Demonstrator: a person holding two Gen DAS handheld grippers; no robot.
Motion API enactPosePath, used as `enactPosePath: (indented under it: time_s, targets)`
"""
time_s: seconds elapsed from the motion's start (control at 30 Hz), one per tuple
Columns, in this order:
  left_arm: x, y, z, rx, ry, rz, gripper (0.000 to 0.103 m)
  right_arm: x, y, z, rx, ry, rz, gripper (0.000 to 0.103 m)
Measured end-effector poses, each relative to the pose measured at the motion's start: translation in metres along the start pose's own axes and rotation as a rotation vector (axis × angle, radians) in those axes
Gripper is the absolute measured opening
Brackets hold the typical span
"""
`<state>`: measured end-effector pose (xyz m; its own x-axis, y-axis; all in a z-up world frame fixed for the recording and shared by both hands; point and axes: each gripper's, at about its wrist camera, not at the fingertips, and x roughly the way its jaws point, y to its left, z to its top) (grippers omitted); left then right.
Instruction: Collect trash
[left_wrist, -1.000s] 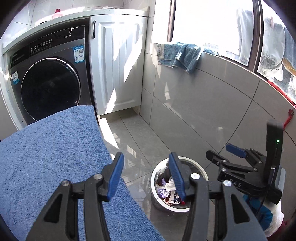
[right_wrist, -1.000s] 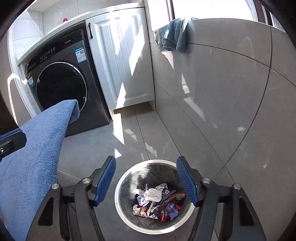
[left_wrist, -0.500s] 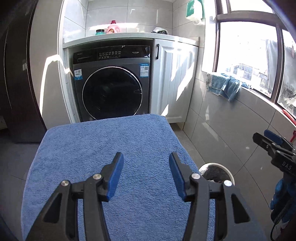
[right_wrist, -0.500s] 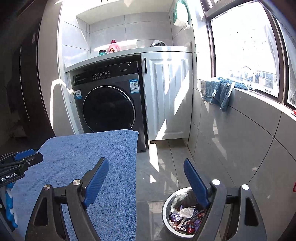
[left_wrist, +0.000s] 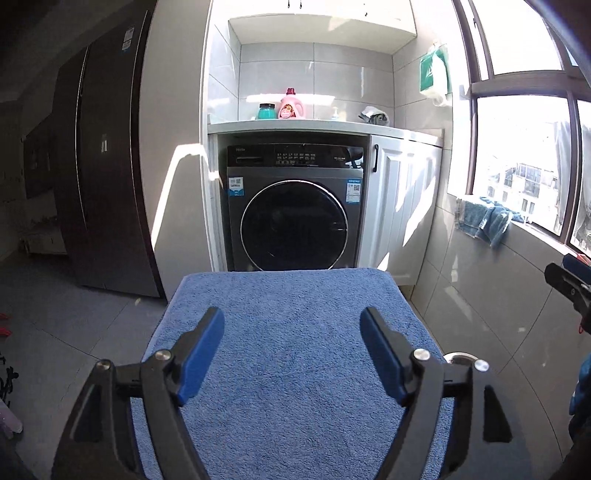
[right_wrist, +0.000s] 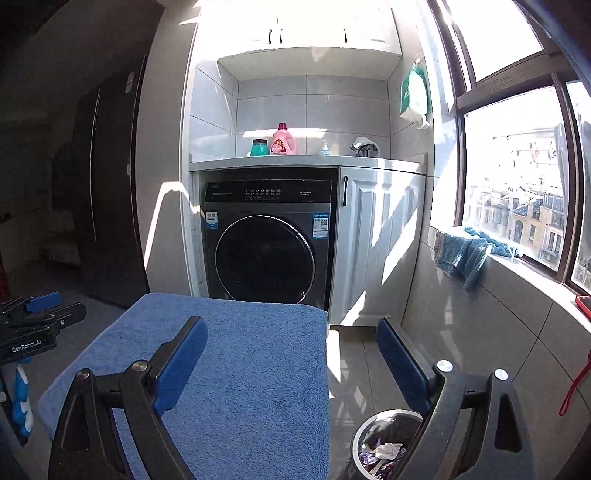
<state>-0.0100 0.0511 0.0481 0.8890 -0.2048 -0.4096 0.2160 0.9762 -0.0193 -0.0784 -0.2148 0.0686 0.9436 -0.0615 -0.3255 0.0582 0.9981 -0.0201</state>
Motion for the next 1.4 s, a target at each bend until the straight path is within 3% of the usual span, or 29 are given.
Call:
enactPosePath:
  time_s: [0.13, 0.27, 0.5, 0.67, 0.93, 1.4]
  targets:
    - [-0.016, 0.019, -0.005, -0.033, -0.031, 0.074, 0.082, -0.002, 0.021, -0.001, -0.009, 0.012, 0.014, 0.101]
    - [-0.015, 0.028, -0.013, -0.047, -0.001, 0.131, 0.083, 0.002, 0.038, -0.011, -0.001, 0.055, 0.029, 0.102]
    - [-0.010, 0.025, -0.026, -0.020, 0.017, 0.189, 0.083, 0.022, 0.055, -0.032, 0.002, 0.137, 0.034, 0.102]
    - [-0.011, 0.019, -0.026, -0.004, -0.026, 0.219, 0.084, 0.028, 0.059, -0.034, 0.001, 0.122, 0.017, 0.102]
    - [-0.013, 0.012, -0.021, -0.013, -0.099, 0.234, 0.089, 0.024, 0.057, -0.025, 0.014, 0.056, 0.024, 0.103]
    - [0.012, 0.003, -0.025, 0.025, -0.055, 0.214, 0.089, 0.055, 0.071, -0.035, -0.029, 0.102, 0.028, 0.103]
